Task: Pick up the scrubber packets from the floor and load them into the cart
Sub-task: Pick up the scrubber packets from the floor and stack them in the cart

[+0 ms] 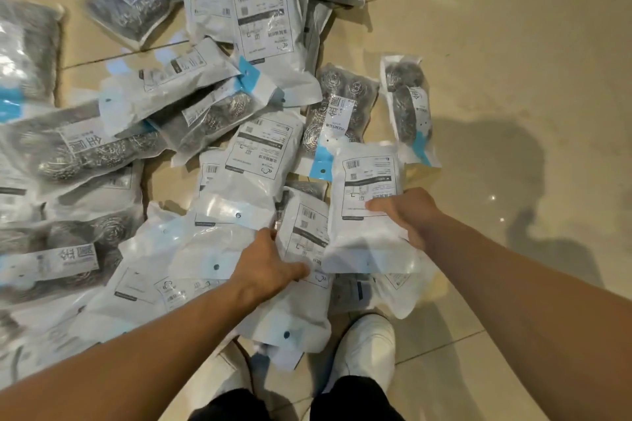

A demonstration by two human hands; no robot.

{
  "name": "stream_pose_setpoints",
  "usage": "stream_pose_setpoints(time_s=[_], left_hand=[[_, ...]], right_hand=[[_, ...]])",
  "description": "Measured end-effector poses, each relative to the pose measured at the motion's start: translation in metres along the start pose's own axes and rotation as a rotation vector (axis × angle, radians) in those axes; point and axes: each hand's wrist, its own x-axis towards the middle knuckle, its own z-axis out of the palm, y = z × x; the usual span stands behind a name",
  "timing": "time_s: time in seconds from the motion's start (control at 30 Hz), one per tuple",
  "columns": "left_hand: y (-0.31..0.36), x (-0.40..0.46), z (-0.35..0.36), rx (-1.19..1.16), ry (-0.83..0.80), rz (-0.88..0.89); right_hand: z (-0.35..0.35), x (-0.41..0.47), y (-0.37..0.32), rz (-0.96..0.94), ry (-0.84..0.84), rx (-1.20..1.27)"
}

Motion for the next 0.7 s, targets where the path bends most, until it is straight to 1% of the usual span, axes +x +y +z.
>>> stream_pose_setpoints(time_s=[0.07,0.13,0.2,0.27,0.33,0.4,0.57,0.7], left_hand=[[0.004,-0.018,-0.012,-0.048,-0.030,-0.023],[0.007,-0.047,-0.029,-0.146,-0.048,-0.057],[0.011,-0.083,-0.050,-0.232,-0.034,-0.064],[0.021,-0.129,-0.078,-0.294,-0.013,-0.031],[0.038,-0.178,-0.106,-0.372,-0.024,0.022],[0.059,-0.231,-0.140,-0.449,-0.028,0.058],[0.106,-0.384,-0.235,-0.529,0.028,0.145],[0.128,-0.503,-0.288,-0.539,0.069,0.206]], right_hand=[[-0.006,-0.023,0.002,0.019,-0.037,0.001],[-0.012,-0.055,0.006,0.010,-0.033,0.016],[-0.023,-0.092,0.014,-0.018,-0.004,0.039],[-0.038,-0.132,0.019,-0.055,-0.019,0.085],[-0.058,-0.201,0.004,-0.074,-0.020,0.157],[-0.080,-0.276,-0.017,-0.100,-0.030,0.173],[-0.124,-0.443,-0.068,-0.218,-0.067,0.226],[-0.154,-0.572,-0.106,-0.322,-0.100,0.270]])
